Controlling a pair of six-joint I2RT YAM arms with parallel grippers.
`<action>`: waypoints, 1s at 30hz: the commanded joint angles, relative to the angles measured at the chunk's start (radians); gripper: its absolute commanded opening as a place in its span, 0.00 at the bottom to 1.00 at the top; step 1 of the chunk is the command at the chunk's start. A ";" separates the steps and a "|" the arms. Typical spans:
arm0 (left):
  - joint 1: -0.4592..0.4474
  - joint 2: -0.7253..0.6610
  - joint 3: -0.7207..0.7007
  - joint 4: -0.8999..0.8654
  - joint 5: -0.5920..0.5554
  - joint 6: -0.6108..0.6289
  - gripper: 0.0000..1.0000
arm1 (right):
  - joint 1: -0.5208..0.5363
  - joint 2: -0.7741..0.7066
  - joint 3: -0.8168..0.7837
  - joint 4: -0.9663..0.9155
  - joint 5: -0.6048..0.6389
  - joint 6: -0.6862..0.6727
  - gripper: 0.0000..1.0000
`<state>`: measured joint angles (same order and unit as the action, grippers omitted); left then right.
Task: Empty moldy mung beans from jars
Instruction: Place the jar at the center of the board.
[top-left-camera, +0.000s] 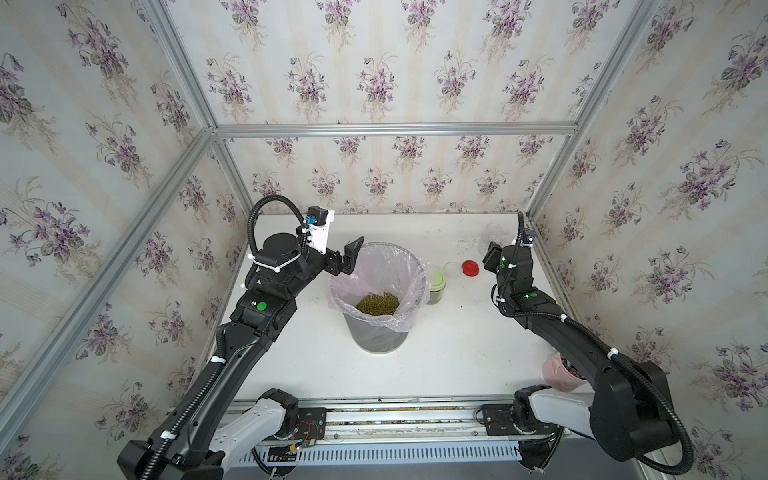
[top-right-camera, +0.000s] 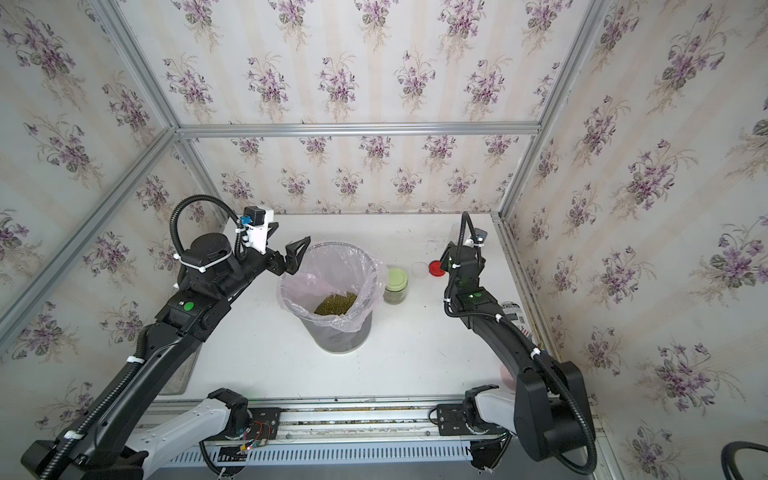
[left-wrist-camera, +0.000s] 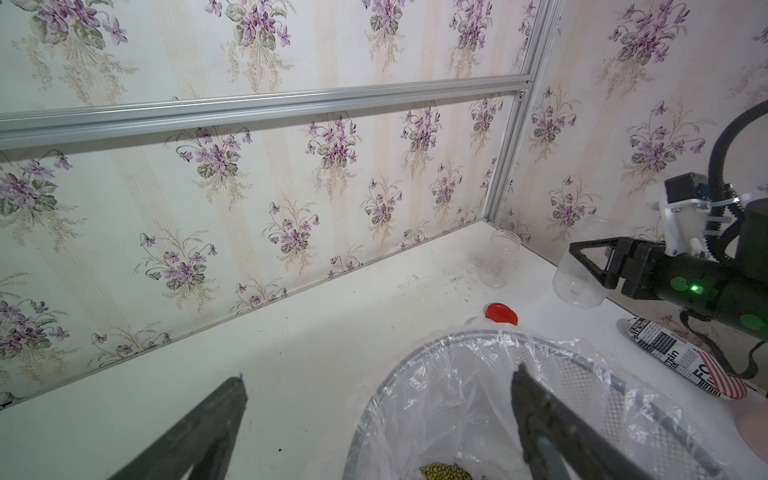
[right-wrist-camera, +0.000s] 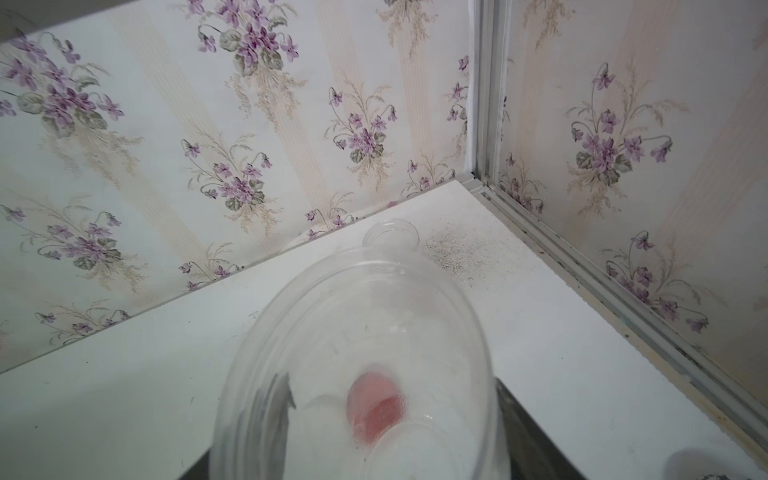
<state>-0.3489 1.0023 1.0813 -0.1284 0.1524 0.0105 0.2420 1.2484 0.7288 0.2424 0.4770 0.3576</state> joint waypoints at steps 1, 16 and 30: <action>-0.001 -0.002 0.000 0.013 -0.008 -0.010 1.00 | -0.017 0.029 -0.016 0.062 -0.021 0.047 0.58; 0.000 0.003 -0.001 0.012 -0.010 -0.009 1.00 | -0.070 0.203 -0.031 0.228 0.024 0.011 0.57; 0.000 0.004 -0.001 0.010 -0.010 -0.010 1.00 | -0.133 0.327 -0.005 0.343 -0.093 -0.054 0.58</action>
<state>-0.3492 1.0080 1.0813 -0.1295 0.1513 0.0105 0.1108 1.5658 0.7334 0.4870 0.4232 0.3325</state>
